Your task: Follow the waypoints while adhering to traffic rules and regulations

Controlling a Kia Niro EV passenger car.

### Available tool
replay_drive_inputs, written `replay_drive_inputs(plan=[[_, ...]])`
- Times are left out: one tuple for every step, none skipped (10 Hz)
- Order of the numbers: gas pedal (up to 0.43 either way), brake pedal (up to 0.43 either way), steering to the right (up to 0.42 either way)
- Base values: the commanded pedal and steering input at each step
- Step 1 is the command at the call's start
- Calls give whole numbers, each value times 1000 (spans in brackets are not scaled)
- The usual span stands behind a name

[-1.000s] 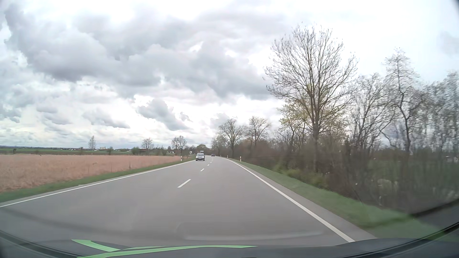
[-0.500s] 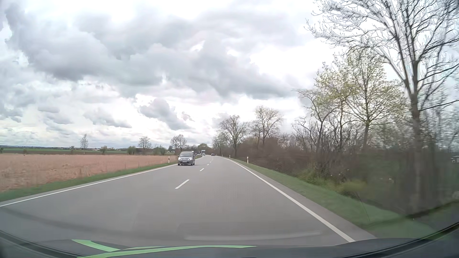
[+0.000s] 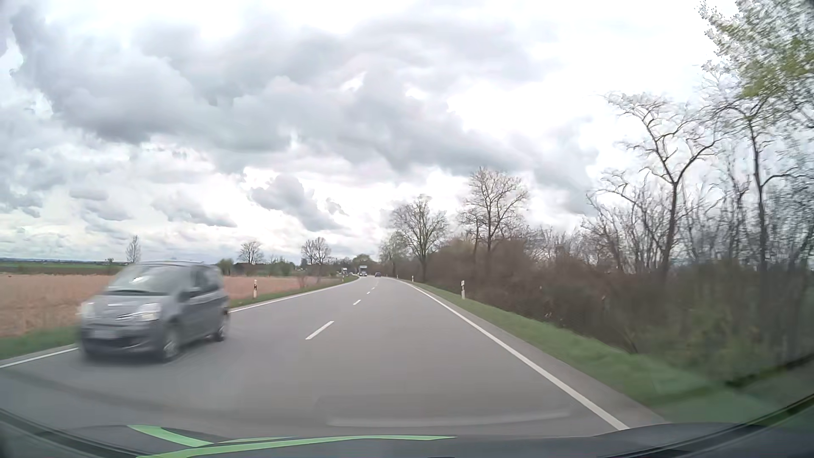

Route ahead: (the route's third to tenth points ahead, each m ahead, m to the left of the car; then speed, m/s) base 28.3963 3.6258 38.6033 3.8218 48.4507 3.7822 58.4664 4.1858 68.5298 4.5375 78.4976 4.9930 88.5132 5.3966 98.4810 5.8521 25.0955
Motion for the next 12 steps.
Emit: replay_drive_inputs(plan=[[240,0,-2],[240,0,-2],[240,0,-3],[240,0,-3],[240,0,-2],[240,0,-3],[240,0,-2],[240,0,-2],[240,0,-2],[240,0,-2],[240,0,-2],[240,0,-1]])
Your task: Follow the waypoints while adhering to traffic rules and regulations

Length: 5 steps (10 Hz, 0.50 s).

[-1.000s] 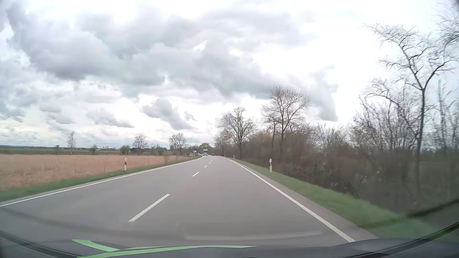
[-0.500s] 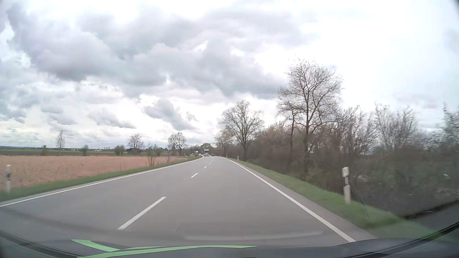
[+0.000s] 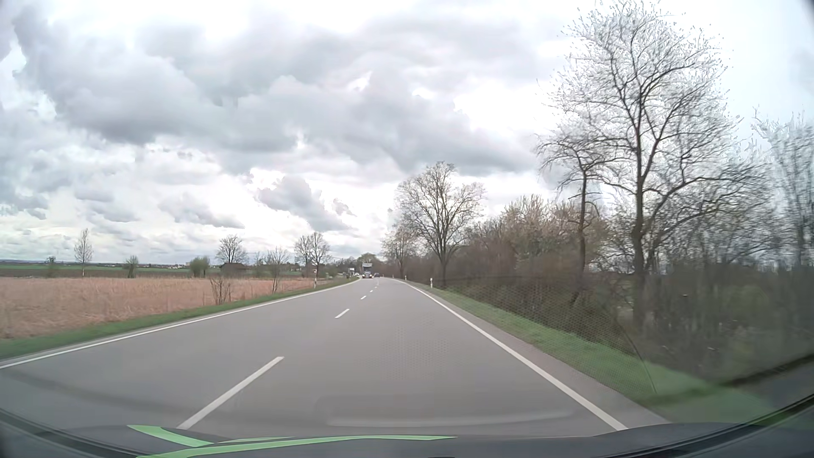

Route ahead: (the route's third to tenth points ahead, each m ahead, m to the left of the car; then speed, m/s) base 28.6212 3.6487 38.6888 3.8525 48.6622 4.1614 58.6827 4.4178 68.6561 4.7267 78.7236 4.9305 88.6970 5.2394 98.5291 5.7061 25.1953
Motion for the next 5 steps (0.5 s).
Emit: replay_drive_inputs(plan=[[240,0,-1],[240,0,-1],[240,0,-1],[240,0,-1],[240,0,-1]])
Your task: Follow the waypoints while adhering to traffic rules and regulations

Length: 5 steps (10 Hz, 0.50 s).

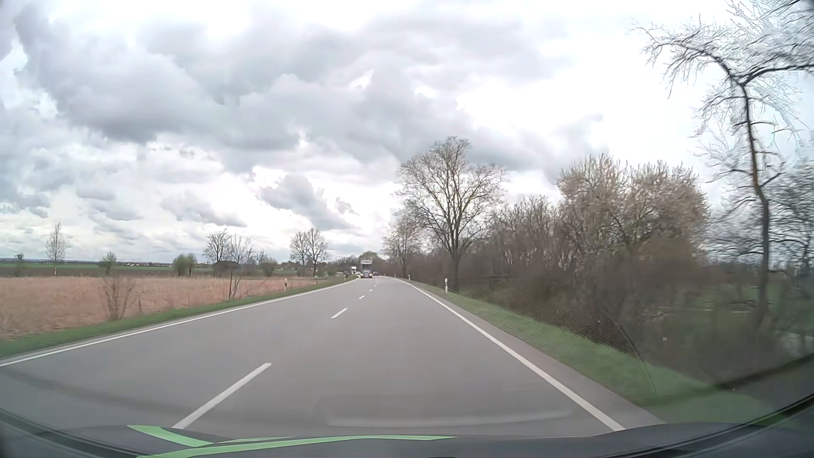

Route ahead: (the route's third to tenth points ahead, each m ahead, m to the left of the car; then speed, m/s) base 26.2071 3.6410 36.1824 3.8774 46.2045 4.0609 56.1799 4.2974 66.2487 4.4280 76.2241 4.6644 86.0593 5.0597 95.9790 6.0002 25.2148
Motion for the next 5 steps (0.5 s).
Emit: replay_drive_inputs(plan=[[240,0,-1],[240,0,-1],[240,0,-1],[240,0,-1],[240,0,-1]])
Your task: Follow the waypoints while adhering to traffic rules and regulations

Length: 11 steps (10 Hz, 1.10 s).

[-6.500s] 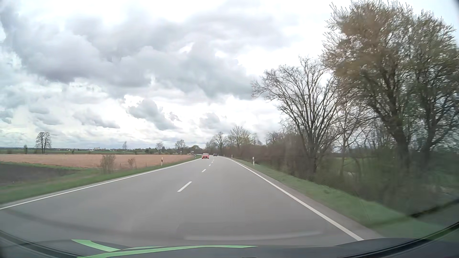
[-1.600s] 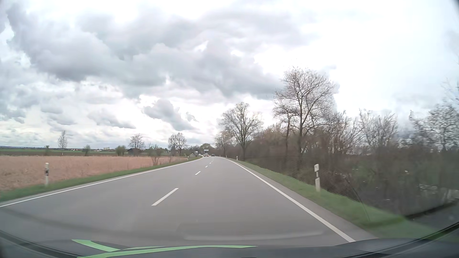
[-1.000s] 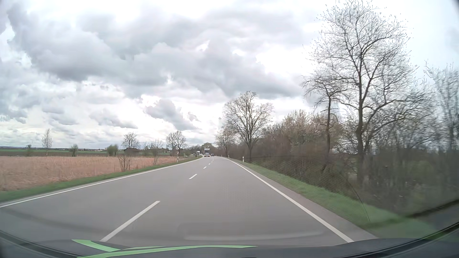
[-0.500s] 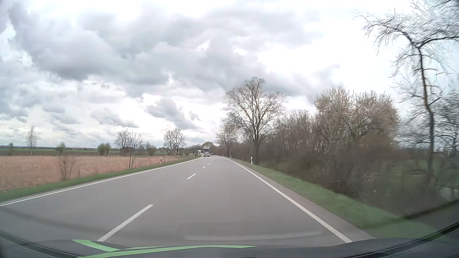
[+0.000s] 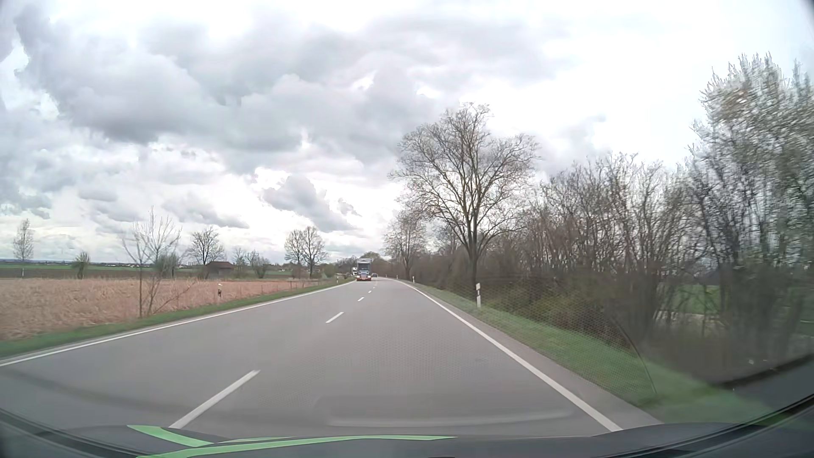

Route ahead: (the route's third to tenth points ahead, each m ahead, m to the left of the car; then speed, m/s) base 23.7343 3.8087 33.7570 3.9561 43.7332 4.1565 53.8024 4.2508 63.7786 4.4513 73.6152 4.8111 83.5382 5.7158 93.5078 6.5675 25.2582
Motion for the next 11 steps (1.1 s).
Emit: replay_drive_inputs(plan=[[240,0,-1],[240,0,-1],[240,0,-1],[240,0,-1],[240,0,-2],[240,0,-2],[240,0,-2],[240,0,-2],[240,0,-3],[240,0,-3],[240,0,-3]])
